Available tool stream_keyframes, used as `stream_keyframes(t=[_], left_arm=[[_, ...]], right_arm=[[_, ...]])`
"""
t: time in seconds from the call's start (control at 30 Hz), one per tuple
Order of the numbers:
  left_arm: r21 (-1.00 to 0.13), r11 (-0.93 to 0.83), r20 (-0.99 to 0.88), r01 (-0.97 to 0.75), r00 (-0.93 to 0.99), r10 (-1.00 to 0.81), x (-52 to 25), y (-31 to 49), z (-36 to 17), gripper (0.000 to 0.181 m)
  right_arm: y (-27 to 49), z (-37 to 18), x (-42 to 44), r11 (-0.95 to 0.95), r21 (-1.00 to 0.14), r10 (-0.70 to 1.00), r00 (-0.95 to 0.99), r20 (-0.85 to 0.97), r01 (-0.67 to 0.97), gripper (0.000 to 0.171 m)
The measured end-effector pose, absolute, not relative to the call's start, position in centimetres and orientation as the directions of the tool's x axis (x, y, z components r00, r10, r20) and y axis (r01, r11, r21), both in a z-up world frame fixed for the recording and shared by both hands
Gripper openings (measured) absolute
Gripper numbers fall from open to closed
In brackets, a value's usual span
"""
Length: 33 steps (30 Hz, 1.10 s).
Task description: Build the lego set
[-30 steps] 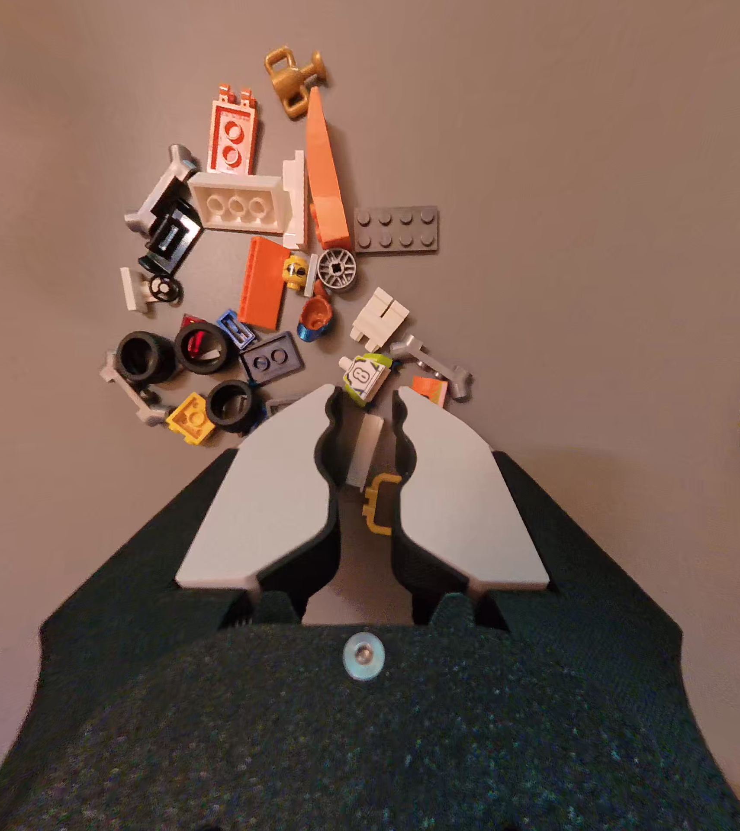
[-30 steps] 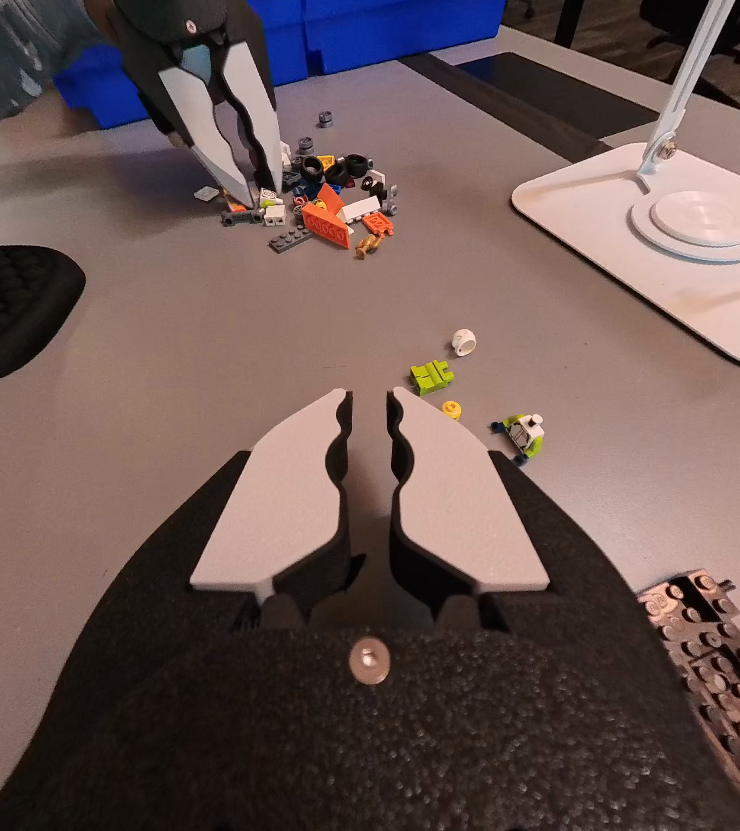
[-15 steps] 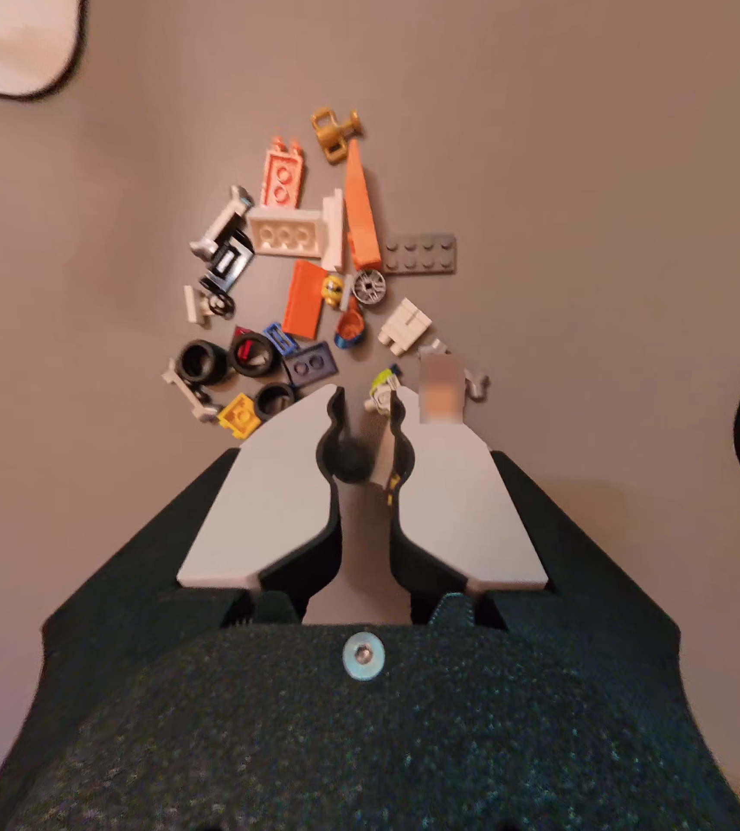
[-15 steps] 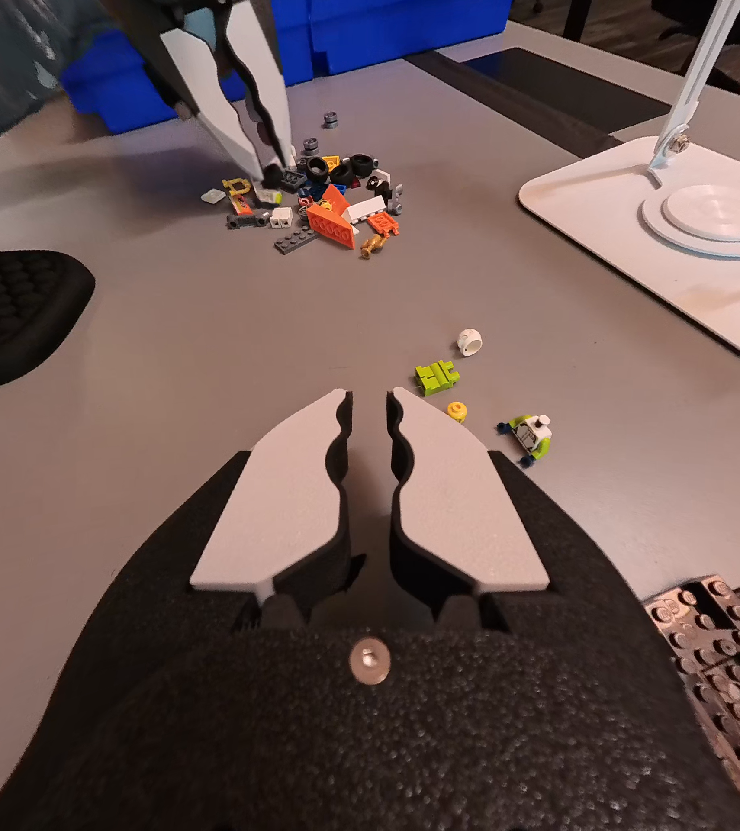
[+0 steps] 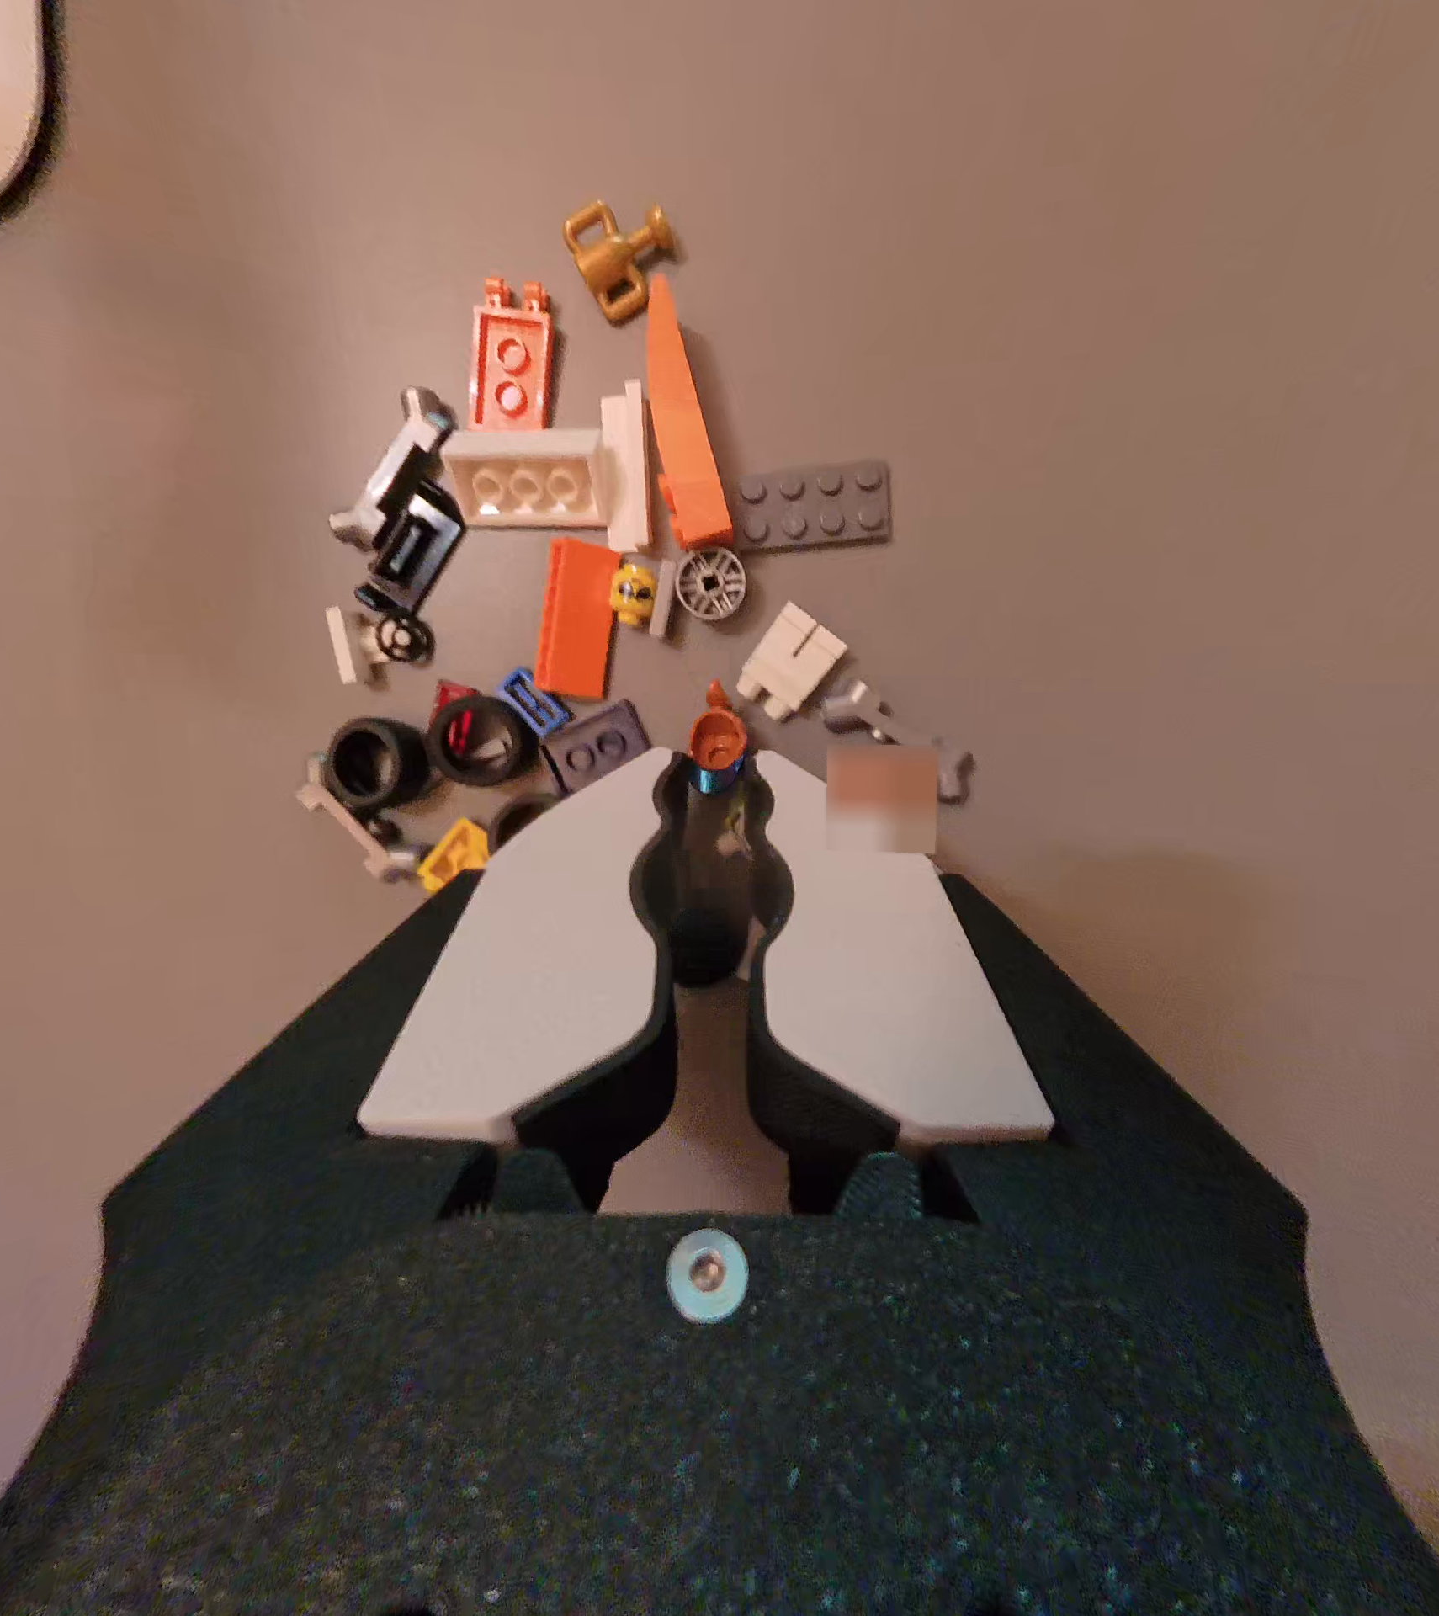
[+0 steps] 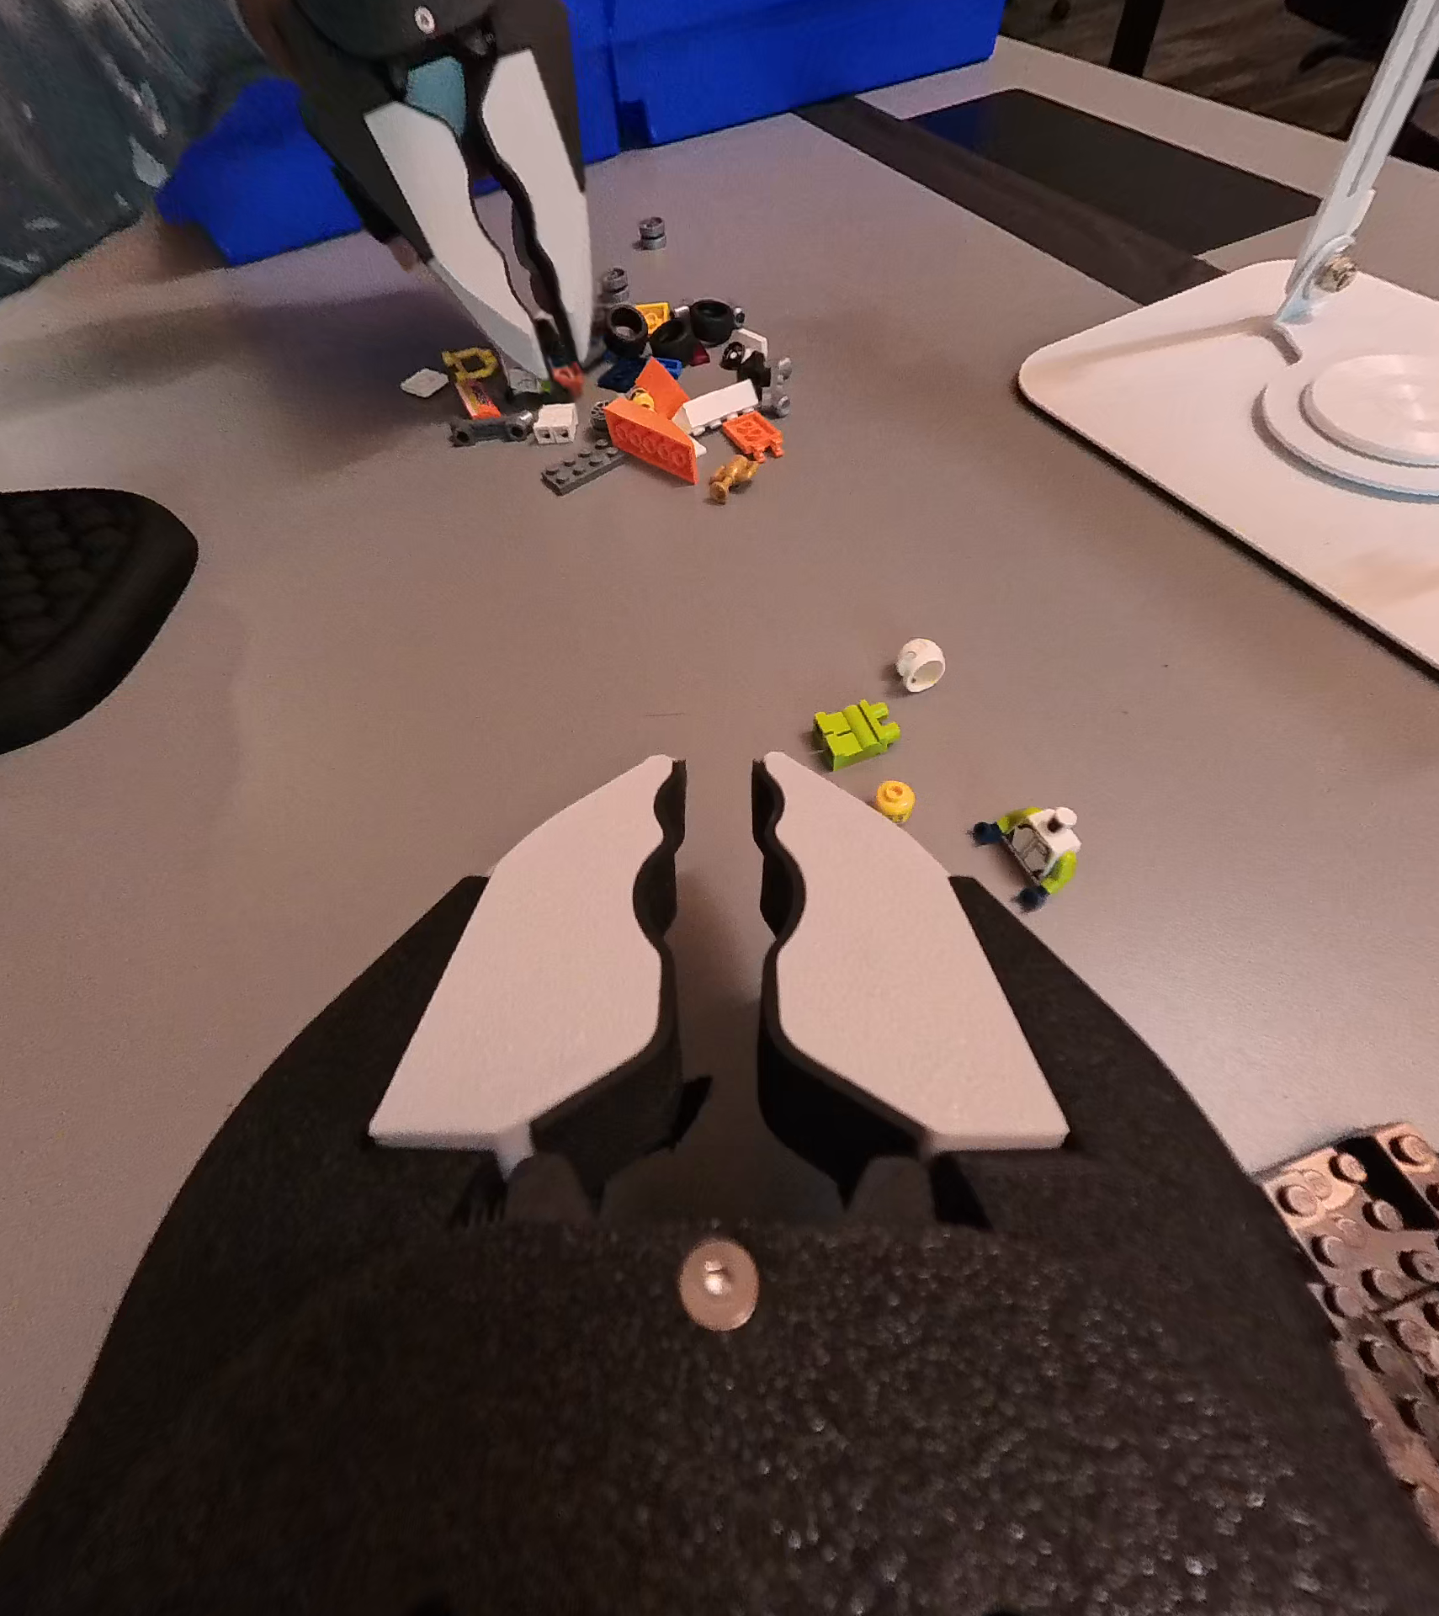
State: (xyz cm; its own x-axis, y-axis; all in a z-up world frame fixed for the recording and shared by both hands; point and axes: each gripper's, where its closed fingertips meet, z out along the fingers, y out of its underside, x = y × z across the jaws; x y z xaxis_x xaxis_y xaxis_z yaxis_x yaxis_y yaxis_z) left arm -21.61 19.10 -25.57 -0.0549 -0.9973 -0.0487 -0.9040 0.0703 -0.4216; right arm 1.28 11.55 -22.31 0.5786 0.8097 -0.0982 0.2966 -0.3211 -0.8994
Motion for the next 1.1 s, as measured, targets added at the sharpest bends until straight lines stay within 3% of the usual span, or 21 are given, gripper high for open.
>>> stream_keyframes(t=[0.23,0.37,0.57,0.97,1.1], left_arm=[[-0.437,0.033,-0.047,-0.899,-0.013,-0.999,-23.6,18.8,-24.3,0.018],[-0.495,-0.007,-0.097,-0.869,0.063,-0.993,-24.2,21.0,-22.4,0.017],[-0.482,-0.060,-0.171,-0.874,0.161,-0.972,-26.2,24.9,-21.7,0.016],[-0.398,-0.091,-0.057,-0.913,0.124,-0.991,-27.5,24.3,-24.7,0.022],[-0.424,-0.072,-0.010,-0.903,0.085,-0.996,-26.7,23.0,-24.9,0.027]], right_arm=[[11.5,-22.3,1.2,-0.325,-0.899,0.811,0.576,-0.104,0.295,0.014],[11.6,-22.3,1.2,-0.328,-0.899,0.808,0.579,-0.107,0.291,0.014],[11.6,-22.3,1.3,-0.334,-0.899,0.805,0.581,-0.116,0.283,0.014],[11.7,-22.2,1.4,-0.340,-0.899,0.803,0.582,-0.125,0.276,0.014],[11.7,-22.3,1.4,-0.339,-0.898,0.804,0.582,-0.123,0.279,0.014]])
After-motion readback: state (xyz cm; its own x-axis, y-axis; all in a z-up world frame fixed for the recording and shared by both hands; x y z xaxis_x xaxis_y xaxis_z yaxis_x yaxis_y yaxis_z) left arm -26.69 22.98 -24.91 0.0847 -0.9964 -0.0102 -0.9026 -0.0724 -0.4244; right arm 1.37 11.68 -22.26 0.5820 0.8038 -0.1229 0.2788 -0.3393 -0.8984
